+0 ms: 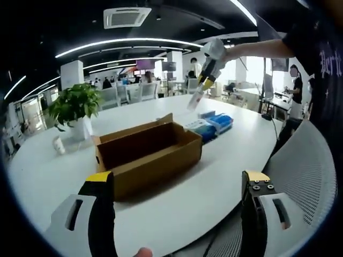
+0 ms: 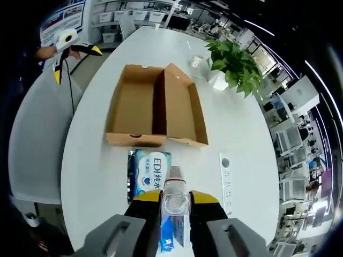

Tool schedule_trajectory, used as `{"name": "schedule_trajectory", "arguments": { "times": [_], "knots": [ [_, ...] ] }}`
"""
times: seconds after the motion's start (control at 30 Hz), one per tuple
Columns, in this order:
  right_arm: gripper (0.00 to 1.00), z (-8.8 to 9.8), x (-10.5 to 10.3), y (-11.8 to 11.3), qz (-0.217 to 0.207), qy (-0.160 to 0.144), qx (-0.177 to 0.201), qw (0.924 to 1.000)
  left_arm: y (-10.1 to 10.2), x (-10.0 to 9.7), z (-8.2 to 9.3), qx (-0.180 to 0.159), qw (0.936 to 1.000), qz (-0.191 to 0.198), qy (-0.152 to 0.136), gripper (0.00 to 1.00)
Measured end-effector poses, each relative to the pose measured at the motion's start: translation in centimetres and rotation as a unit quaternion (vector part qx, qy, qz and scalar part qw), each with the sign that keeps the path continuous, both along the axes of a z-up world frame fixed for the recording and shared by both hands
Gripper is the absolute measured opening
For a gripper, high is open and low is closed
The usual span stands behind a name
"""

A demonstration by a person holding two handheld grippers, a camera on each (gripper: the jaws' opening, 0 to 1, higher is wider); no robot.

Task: Operate the shoe box by opening the lid, removing the specified soft item, and placing it in the target area until the item is outside and the box remains undamaged.

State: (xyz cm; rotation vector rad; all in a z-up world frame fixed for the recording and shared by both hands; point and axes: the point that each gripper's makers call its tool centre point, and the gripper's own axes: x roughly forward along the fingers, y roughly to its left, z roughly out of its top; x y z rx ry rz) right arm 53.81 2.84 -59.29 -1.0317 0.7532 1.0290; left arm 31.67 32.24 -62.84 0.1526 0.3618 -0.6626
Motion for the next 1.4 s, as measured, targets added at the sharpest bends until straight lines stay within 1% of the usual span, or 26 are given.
{"name": "schedule_trajectory", "arguments": {
  "times": [0.2, 0.33, 0.4, 0.57, 0.7, 0.8, 0.9, 0.97, 1.03, 1.23, 1.4],
  "knots": [
    [0.15, -1.5, 1.4, 0.3, 0.006, 0.018, -0.027, 0.9995, -0.5, 0.0, -0.3, 0.004, 1.0, -0.006, -0.002, 0.98],
    [0.15, -2.5, 2.3, 0.6, 0.01, 0.029, -0.043, 0.9986, -1.0, -0.2, -0.6, -0.001, 1.0, -0.009, -0.002, 0.99],
    [0.15, -3.0, 2.6, 0.7, 0.011, 0.035, -0.049, 0.9981, -1.1, -0.3, -0.7, -0.003, 0.9999, -0.01, 0.003, 0.98],
    [0.15, -4.1, 3.4, 0.9, 0.018, 0.045, -0.071, 0.9963, -1.4, -0.3, -0.1, -0.01, 0.9999, -0.008, -0.002, 0.98],
    [0.15, -5.0, 3.9, 1.0, 0.018, 0.053, -0.084, 0.9949, -1.6, 0.1, -0.4, -0.008, 0.9999, 0.0, -0.007, 0.98],
    [0.15, -5.8, 4.4, 1.2, 0.018, 0.055, -0.093, 0.9939, -1.7, 0.1, -0.9, 0.012, 0.9999, -0.006, -0.008, 0.99],
    [0.15, -6.5, 4.6, 1.4, 0.011, 0.064, -0.096, 0.9933, -1.7, 0.1, -0.9, 0.007, 0.9999, -0.006, -0.007, 0.99],
    [0.15, -6.9, 4.7, 1.4, 0.007, 0.066, -0.1, 0.9928, -1.4, 0.3, -0.7, -0.008, 0.9999, 0.004, -0.007, 0.99],
    [0.15, -7.3, 4.7, 1.4, 0.006, 0.07, -0.102, 0.9923, -1.2, 0.4, -0.7, -0.012, 0.9999, 0.009, -0.006, 0.99],
    [0.15, -8.4, 4.9, 1.1, 0.004, 0.079, -0.119, 0.9897, -1.4, 0.3, -1.0, -0.004, 1.0, 0.004, -0.005, 0.98],
    [0.15, -9.0, 5.2, 0.9, -0.001, 0.079, -0.122, 0.9893, -1.3, 0.3, -1.1, -0.008, 0.9999, 0.005, -0.003, 0.98]
  ]
}}
